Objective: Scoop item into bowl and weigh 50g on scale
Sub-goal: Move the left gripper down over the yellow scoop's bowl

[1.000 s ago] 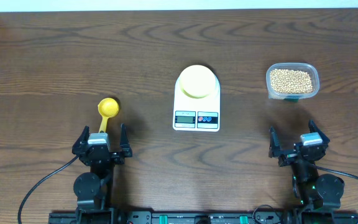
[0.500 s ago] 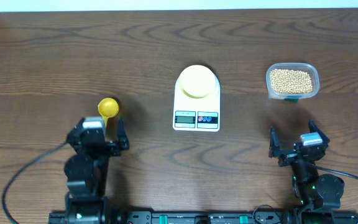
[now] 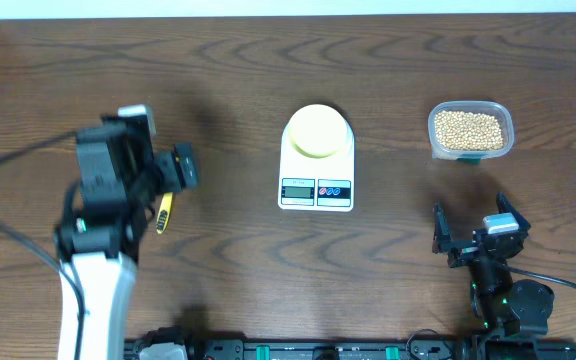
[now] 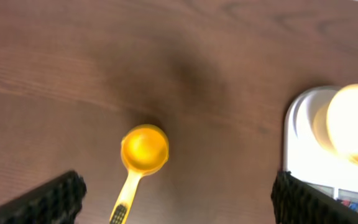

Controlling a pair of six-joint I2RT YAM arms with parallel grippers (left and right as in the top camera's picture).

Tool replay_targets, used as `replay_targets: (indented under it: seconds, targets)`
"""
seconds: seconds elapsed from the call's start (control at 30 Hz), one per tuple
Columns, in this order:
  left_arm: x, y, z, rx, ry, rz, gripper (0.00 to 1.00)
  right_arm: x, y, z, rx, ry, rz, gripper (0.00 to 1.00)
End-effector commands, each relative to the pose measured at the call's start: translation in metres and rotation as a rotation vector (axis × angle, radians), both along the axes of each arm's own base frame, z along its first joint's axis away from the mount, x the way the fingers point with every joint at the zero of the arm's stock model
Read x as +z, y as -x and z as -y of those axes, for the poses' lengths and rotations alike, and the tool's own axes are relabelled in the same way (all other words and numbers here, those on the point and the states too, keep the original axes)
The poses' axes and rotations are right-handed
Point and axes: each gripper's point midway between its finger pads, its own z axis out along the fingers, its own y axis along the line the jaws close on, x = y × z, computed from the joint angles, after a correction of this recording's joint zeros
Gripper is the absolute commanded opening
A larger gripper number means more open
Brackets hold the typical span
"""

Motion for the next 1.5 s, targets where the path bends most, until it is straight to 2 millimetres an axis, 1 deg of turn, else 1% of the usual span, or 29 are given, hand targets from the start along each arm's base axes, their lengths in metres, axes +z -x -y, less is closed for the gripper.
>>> replay_targets:
  seconds: [0.0, 0.17, 0.27, 0.37, 0.5, 0.53, 0.57, 0.67, 0.77, 0.83, 0.9, 0.97, 1.07, 1.17, 1.27, 1.33, 1.47]
  targets:
    - [0.002, -0.016, 0.006, -0.005, 0.068, -0.036, 0.98, 0.0, 0.001, -0.003, 0.014, -0.012, -0.002, 0.99]
    - [-0.026, -0.028, 0.004, -0.025, 0.056, -0.109, 0.97, 0.0, 0.001, -0.003, 0.014, -0.012, -0.002, 0.99]
    - [-0.046, -0.034, -0.001, -0.054, 0.028, -0.158, 0.98, 0.0, 0.001, -0.003, 0.014, -0.012, -0.002, 0.99]
    - [-0.069, -0.036, -0.015, -0.053, 0.013, -0.221, 0.98, 0.0, 0.001, -0.003, 0.014, -0.012, -0.002, 0.99]
    - [-0.098, -0.039, -0.041, -0.036, 0.0, -0.289, 1.0, 0.0, 0.001, -0.003, 0.014, -0.012, -0.002, 0.99]
    - [-0.104, -0.04, -0.046, -0.021, 0.005, -0.302, 0.99, 0.0, 0.001, -0.003, 0.014, -0.012, -0.002, 0.99]
    - [-0.11, -0.041, -0.052, -0.008, 0.014, -0.312, 0.97, 0.0, 0.001, -0.003, 0.014, -0.012, -0.002, 0.99]
    - [-0.125, -0.047, -0.061, 0.004, 0.045, -0.323, 0.93, 0.0, 0.001, -0.003, 0.014, -0.012, -0.002, 0.99]
    - [-0.137, -0.05, -0.068, -0.005, 0.034, -0.333, 0.85, 0.0, 0.001, -0.003, 0.014, -0.012, -0.002, 0.99]
    - [-0.145, -0.051, -0.066, -0.058, 0.018, -0.346, 0.79, 0.0, 0.001, -0.003, 0.014, -0.012, -0.002, 0.99]
    - [-0.154, -0.05, -0.063, -0.103, 0.017, -0.364, 0.75, 0.0, 0.001, -0.003, 0.014, -0.012, -0.002, 0.99]
    - [-0.163, -0.049, -0.063, -0.111, 0.022, -0.386, 0.72, 0.0, 0.001, -0.003, 0.014, -0.012, -0.002, 0.99]
    - [-0.177, -0.046, -0.062, -0.117, 0.033, -0.425, 0.64, 0.0, 0.001, -0.003, 0.014, -0.012, -0.002, 0.99]
    - [-0.184, -0.047, -0.062, -0.117, 0.039, -0.435, 0.55, 0.0, 0.001, -0.003, 0.014, -0.012, -0.002, 0.99]
    - [-0.185, -0.05, -0.059, -0.126, 0.054, -0.423, 0.45, 0.0, 0.001, -0.003, 0.014, -0.012, -0.002, 0.99]
    - [-0.186, -0.051, -0.06, -0.125, 0.054, -0.419, 0.43, 0.0, 0.001, -0.003, 0.014, -0.012, -0.002, 0.99]
    - [-0.192, -0.052, -0.06, -0.126, 0.055, -0.427, 0.43, 0.0, 0.001, -0.003, 0.014, -0.012, -0.002, 0.99]
